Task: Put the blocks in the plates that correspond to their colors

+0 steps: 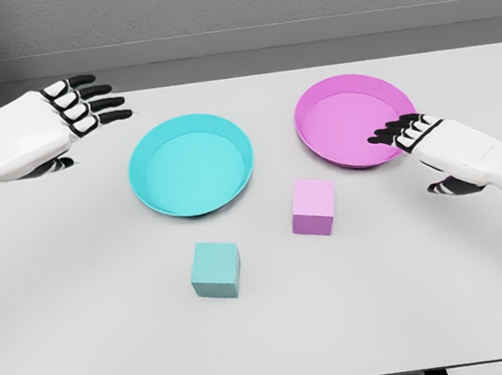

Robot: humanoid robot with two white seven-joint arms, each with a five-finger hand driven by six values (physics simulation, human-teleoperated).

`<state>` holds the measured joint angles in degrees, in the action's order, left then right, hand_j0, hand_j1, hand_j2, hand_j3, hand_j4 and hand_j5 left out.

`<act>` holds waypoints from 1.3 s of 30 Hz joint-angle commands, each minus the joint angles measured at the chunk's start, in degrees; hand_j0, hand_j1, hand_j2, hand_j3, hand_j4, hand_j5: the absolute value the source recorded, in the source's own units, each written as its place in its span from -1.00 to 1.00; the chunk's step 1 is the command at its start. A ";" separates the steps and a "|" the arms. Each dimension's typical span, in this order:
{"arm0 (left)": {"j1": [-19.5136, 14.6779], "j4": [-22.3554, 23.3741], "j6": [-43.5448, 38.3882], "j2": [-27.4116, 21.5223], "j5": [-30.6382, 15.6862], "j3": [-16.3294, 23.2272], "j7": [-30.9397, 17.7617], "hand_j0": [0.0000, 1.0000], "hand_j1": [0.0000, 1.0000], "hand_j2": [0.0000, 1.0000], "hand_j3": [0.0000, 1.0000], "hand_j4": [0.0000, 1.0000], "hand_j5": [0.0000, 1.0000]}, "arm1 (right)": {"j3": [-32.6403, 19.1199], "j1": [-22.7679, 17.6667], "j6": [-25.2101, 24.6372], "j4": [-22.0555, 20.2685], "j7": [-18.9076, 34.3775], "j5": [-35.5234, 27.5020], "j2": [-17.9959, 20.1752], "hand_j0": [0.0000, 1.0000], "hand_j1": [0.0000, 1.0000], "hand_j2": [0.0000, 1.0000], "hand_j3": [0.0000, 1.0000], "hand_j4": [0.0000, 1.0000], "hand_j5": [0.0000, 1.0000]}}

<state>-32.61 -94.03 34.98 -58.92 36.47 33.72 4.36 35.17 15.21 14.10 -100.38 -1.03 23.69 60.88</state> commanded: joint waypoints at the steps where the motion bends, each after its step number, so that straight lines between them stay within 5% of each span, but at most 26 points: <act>1: 0.00 0.07 0.02 -1.37 -0.35 -0.41 0.04 1.00 1.00 1.00 1.00 1.00 1.00 | -0.19 0.00 0.05 -0.08 -0.03 -0.13 0.12 1.00 1.00 1.00 1.00 1.00 1.00; 6: 1.58 -1.77 0.02 -2.25 -0.17 0.91 0.04 1.00 1.00 1.00 1.00 1.00 1.00 | -0.36 1.23 -0.83 -0.08 1.02 -0.13 -0.67 1.00 1.00 1.00 1.00 1.00 1.00; 10: 3.08 -6.87 0.02 -1.81 -0.17 3.11 -5.23 1.00 1.00 1.00 1.00 1.00 1.00 | 0.43 5.01 0.05 -0.08 13.50 0.13 -1.99 1.00 1.00 1.00 1.00 1.00 1.00; 16: 4.92 -7.40 0.02 6.27 -0.17 4.07 -12.53 1.00 1.00 1.00 1.00 1.00 1.00 | 0.52 12.57 16.92 -0.08 26.69 1.19 -4.36 1.00 1.00 1.00 1.00 1.00 1.00; 18: 5.01 -7.49 0.02 8.47 -0.17 5.39 -16.31 1.00 1.00 1.00 1.00 1.00 1.00 | 0.95 14.41 20.43 -0.08 26.69 1.19 -4.72 1.00 1.00 1.00 1.00 1.00 1.00; 24: 5.10 -7.57 0.02 12.60 0.18 7.85 -21.14 1.00 1.00 1.00 1.00 1.00 1.00 | 10.18 24.34 20.90 -0.08 28.80 1.19 -11.66 1.00 1.00 1.00 1.00 1.00 1.00; 39: 5.36 -7.75 0.02 15.68 1.41 10.93 -23.96 1.00 1.00 1.00 1.00 1.00 1.00 | 11.68 25.22 19.38 3.88 28.80 1.28 -13.95 1.00 1.00 1.00 1.00 1.00 1.00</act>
<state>-27.25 -101.72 35.09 -43.86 38.20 44.05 -19.57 46.69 40.43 34.05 -97.27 27.79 25.24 47.19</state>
